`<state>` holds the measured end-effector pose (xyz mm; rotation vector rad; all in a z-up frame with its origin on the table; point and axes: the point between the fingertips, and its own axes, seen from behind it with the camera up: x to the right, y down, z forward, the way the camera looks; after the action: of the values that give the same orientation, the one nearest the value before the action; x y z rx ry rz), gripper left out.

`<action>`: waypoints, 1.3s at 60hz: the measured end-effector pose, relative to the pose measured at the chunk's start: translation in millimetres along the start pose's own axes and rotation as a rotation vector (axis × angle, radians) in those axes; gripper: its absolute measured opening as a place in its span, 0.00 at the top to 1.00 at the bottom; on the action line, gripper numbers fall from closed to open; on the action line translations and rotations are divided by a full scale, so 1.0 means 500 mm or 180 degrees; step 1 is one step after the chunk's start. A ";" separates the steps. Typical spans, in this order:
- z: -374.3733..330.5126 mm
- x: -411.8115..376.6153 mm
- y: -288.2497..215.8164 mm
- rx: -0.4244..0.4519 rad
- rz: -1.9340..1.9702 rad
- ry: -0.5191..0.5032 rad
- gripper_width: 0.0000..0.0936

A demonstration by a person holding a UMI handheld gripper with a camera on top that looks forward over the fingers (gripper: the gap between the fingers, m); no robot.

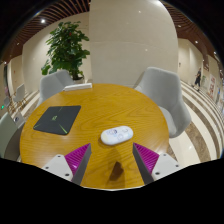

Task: Arrange mouse

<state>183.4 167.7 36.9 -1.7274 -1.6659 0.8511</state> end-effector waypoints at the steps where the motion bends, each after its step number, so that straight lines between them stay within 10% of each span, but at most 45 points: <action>1: 0.010 -0.001 -0.002 -0.0004 -0.0003 0.0008 0.08; 36: 0.267 -0.030 -0.070 -0.0177 0.0001 0.0150 0.08; 59: 0.270 -0.065 -0.074 -0.0233 -0.0225 0.0125 0.56; 78: 0.235 -0.258 -0.346 0.0180 0.0015 -0.0168 0.66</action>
<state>-18.3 44.3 104.5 -1.6849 -1.6564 0.9446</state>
